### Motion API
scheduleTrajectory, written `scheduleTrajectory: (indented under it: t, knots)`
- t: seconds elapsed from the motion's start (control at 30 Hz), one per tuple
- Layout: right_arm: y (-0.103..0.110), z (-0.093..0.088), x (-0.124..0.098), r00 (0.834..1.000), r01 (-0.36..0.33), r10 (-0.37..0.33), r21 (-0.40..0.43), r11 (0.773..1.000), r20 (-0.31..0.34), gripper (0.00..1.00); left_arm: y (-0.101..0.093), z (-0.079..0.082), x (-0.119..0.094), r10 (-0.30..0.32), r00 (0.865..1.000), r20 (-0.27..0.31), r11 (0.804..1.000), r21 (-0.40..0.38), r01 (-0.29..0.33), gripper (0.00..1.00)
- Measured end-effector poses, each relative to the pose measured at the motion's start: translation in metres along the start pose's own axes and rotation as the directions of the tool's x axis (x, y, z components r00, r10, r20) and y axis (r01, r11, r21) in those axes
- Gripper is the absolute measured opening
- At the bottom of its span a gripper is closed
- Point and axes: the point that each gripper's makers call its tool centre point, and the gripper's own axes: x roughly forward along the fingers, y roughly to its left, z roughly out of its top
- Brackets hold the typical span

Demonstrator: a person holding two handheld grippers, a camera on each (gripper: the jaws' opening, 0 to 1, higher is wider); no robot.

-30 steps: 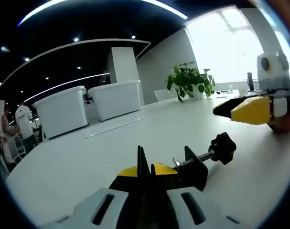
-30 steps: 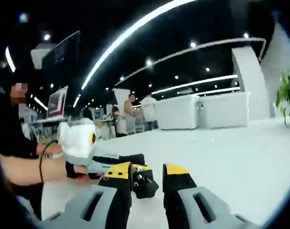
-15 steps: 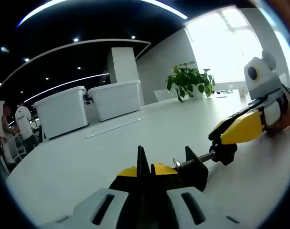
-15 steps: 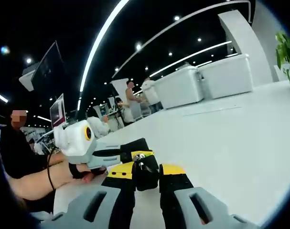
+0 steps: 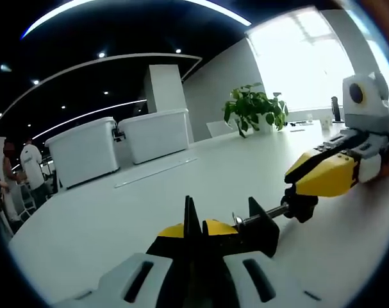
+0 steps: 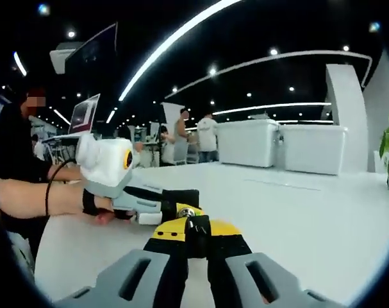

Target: Clamp the fixed fixture on the desktop, loosen the retaining clip, secure it to the edge of the desk, and tighten the retaining clip.

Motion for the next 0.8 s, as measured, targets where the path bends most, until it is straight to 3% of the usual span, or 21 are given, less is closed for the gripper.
scheduleTrajectory:
  t: [0.1, 0.23, 0.33, 0.4, 0.5, 0.53, 0.57, 0.7, 0.73, 0.8]
  knots:
    - [0.008, 0.002, -0.001, 1.0, 0.014, -0.014, -0.144, 0.99, 0.004, 0.09, 0.0, 0.0, 0.0, 0.001, 1.0, -0.002, 1.0, -0.003, -0.001, 0.07]
    - [0.014, 0.003, -0.001, 0.999, 0.033, -0.032, -0.332, 0.943, 0.01, 0.09, 0.001, -0.001, 0.0, -0.002, 1.0, -0.007, 1.0, -0.019, 0.002, 0.07]
    - [0.022, 0.003, -0.001, 0.999, 0.048, -0.048, -0.513, 0.857, 0.015, 0.09, 0.001, -0.002, 0.0, -0.001, 1.0, -0.007, 1.0, -0.02, 0.001, 0.07]
    - [0.025, 0.002, -0.001, 0.998, 0.056, -0.058, -0.617, 0.785, 0.017, 0.09, 0.001, -0.002, -0.001, 0.0, 1.0, -0.008, 1.0, -0.021, 0.0, 0.07]
    - [0.034, -0.002, -0.002, 0.997, 0.063, -0.075, -0.753, 0.655, 0.018, 0.09, 0.002, -0.002, -0.001, 0.004, 1.0, -0.008, 1.0, -0.021, -0.005, 0.07]
    - [0.033, -0.004, -0.001, 0.997, 0.063, -0.077, -0.763, 0.644, 0.017, 0.09, 0.002, -0.002, -0.001, 0.004, 1.0, -0.008, 1.0, -0.023, -0.004, 0.07]
    - [0.034, -0.004, 0.0, 0.997, 0.064, -0.079, -0.757, 0.65, 0.016, 0.09, 0.002, -0.002, -0.001, 0.004, 1.0, -0.008, 1.0, -0.024, -0.004, 0.07]
    - [0.031, -0.004, 0.001, 0.996, 0.065, -0.086, -0.777, 0.626, 0.015, 0.09, 0.002, -0.002, -0.001, 0.005, 1.0, -0.009, 1.0, -0.023, -0.006, 0.07]
    - [0.03, -0.003, 0.001, 0.996, 0.066, -0.087, -0.774, 0.629, 0.014, 0.1, 0.002, -0.002, -0.001, 0.005, 1.0, -0.009, 1.0, -0.023, -0.006, 0.07]
    - [0.03, -0.004, 0.001, 0.998, 0.047, -0.071, -0.728, 0.684, -0.002, 0.11, 0.002, -0.002, -0.001, 0.005, 1.0, -0.009, 1.0, -0.023, -0.005, 0.07]
